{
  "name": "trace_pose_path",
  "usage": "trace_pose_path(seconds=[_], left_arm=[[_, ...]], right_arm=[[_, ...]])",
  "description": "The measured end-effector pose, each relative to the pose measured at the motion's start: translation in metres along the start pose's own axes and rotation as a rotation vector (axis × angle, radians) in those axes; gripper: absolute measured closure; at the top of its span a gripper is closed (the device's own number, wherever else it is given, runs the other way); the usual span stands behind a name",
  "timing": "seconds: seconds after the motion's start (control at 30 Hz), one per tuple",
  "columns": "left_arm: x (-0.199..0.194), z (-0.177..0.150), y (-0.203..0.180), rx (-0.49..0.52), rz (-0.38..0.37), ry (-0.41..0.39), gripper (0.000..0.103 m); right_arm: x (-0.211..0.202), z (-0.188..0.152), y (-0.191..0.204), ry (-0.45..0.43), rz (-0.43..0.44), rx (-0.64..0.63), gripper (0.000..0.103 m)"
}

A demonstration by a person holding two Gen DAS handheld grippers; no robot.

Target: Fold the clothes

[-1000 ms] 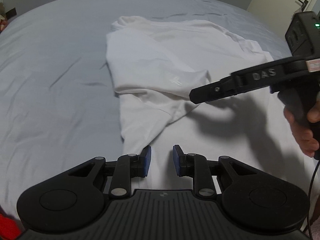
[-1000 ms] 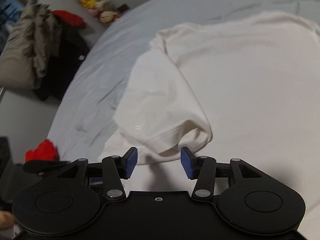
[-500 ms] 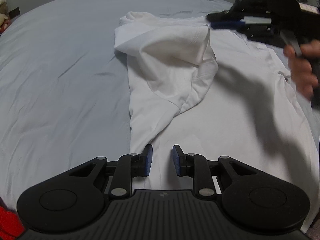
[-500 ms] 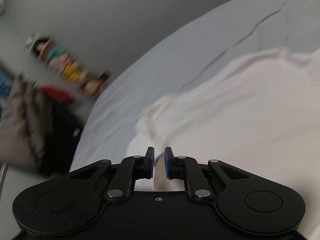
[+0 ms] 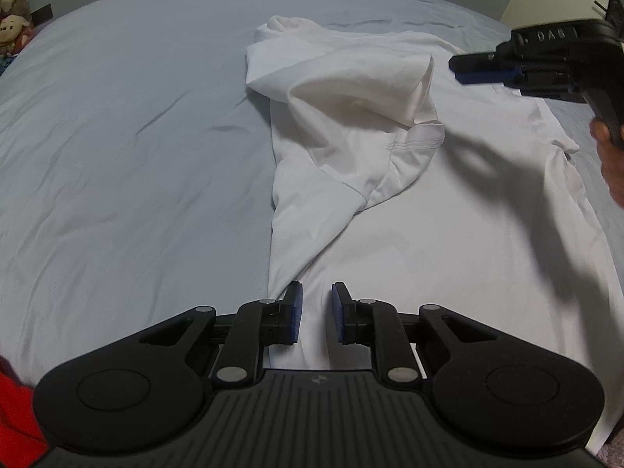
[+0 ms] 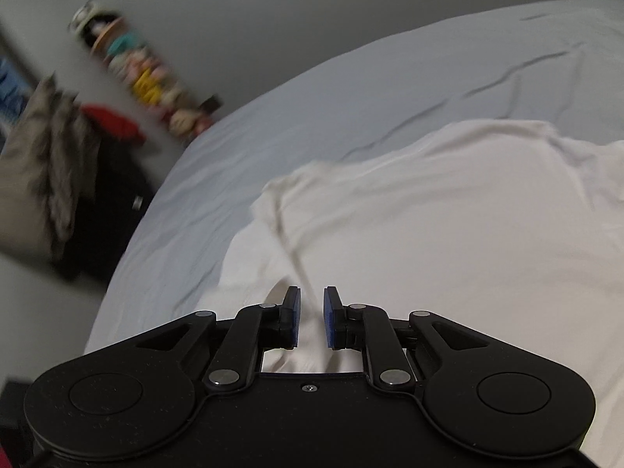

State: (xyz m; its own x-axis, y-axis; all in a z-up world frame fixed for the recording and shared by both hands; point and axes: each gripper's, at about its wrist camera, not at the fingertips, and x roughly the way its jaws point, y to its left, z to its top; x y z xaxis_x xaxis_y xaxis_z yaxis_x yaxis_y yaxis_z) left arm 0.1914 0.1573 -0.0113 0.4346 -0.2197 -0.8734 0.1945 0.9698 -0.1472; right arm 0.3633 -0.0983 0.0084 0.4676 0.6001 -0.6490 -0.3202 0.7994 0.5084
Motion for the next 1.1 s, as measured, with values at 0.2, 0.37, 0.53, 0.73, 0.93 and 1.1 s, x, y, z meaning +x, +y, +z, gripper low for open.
trace_pose_path(seconds=[0.2, 0.37, 0.53, 0.73, 0.93, 1.1], left_arm=[[0.001, 0.0, 0.002, -0.01, -0.004, 0.002, 0.086], [0.001, 0.0, 0.002, 0.0, -0.012, 0.001, 0.086], [0.003, 0.0, 0.005, -0.002, -0.031, -0.003, 0.086], [0.004, -0.001, 0.007, -0.005, -0.036, -0.006, 0.086], [0.003, -0.004, 0.01, -0.003, -0.043, -0.014, 0.086], [0.003, -0.004, 0.009, -0.004, -0.035, -0.017, 0.086]], right_arm=[[0.027, -0.02, 0.023, 0.039, -0.036, -0.061, 0.089], [0.056, -0.024, 0.023, 0.045, -0.066, -0.048, 0.089], [0.072, -0.019, 0.016, -0.012, 0.018, 0.052, 0.089], [0.07, 0.006, -0.003, -0.138, -0.064, 0.176, 0.089], [0.054, 0.012, -0.021, -0.128, -0.1, 0.158, 0.085], [0.044, 0.01, -0.009, -0.063, 0.019, 0.104, 0.081]])
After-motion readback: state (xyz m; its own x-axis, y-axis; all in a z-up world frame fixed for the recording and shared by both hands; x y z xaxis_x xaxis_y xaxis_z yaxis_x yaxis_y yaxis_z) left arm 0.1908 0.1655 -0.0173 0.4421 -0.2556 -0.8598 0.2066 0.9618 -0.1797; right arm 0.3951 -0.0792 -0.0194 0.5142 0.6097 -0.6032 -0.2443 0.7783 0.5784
